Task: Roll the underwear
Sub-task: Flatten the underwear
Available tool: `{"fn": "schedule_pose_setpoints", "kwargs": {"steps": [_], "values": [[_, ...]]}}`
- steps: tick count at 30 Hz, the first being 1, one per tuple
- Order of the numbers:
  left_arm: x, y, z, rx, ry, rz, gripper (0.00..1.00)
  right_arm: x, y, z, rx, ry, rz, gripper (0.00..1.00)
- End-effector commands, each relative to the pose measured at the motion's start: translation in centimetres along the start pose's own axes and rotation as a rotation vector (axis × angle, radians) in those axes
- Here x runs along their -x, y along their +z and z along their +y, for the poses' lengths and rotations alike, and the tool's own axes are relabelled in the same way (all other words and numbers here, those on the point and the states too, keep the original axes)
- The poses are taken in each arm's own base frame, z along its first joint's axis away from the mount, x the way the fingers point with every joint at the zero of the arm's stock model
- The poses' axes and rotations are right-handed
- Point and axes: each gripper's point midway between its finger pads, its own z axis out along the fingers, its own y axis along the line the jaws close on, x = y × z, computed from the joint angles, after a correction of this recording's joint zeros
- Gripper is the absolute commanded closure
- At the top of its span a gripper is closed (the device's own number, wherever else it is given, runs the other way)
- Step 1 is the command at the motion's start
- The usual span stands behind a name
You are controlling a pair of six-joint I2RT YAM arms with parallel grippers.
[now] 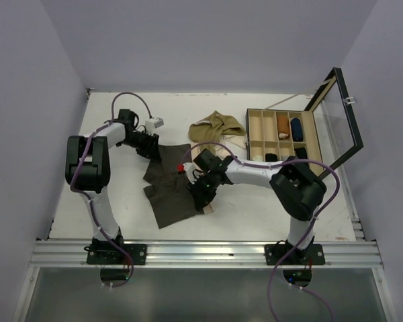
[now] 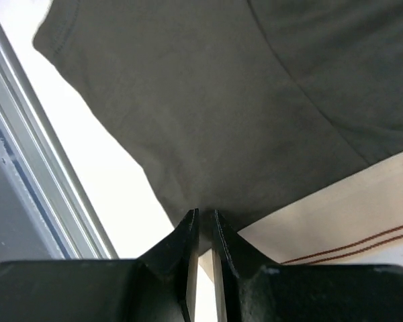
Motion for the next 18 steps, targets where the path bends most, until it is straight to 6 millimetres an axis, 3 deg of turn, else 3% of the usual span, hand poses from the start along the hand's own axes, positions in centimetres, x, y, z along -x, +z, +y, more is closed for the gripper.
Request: {"fn": "schedule_pose_setpoints", "kwargs": {"steps": [1,5,6,9,11,13,14,16,17,18], "values": [[-0.1,2.2,-0.4,-0.003,0.018,0.021,0.65,5.3,-4.0,1.2,-0.010,-0.069,-0.161,0.82],[3.4,-1.9,-0.8,0.028,0.125,-0.117,0.62,10.4,-9.0,-1.4,-0.093,-0.081,-0.307,0.77],[4.7,-3.7,-1.1,0.051,0.168,-0.166,0.60,11.1,-10.0,-2.9,-0.131,-0.088,-0.325,0.74],[7.3,-7.0,0.6,0.139,0.241,-0.246,0.57,13.3,-11.3,-6.5,-0.208,-0.095,-0.347,0.71],[8.3,-7.7,1.3,0.171,0.257,-0.256,0.56,15.4,-12.1,-8.0,-0.246,-0.104,-0.379,0.61],[9.2,-7.8,2.2,0.178,0.252,-0.258,0.56,16.0,-10.9,-10.4,-0.270,-0.096,-0.355,0.54],[9.6,-7.4,2.8,0.178,0.245,-0.258,0.56,17.4,-11.4,-10.8,-0.282,-0.112,-0.378,0.54],[9.6,-7.1,3.6,0.176,0.232,-0.250,0.55,17.7,-9.7,-12.5,-0.283,-0.112,-0.354,0.54],[9.5,-6.6,4.2,0.169,0.217,-0.246,0.55,19.1,-10.3,-12.7,-0.289,-0.125,-0.378,0.56],[9.5,-6.4,4.4,0.164,0.210,-0.248,0.55,19.0,-9.0,-13.6,-0.279,-0.112,-0.358,0.56]]}}
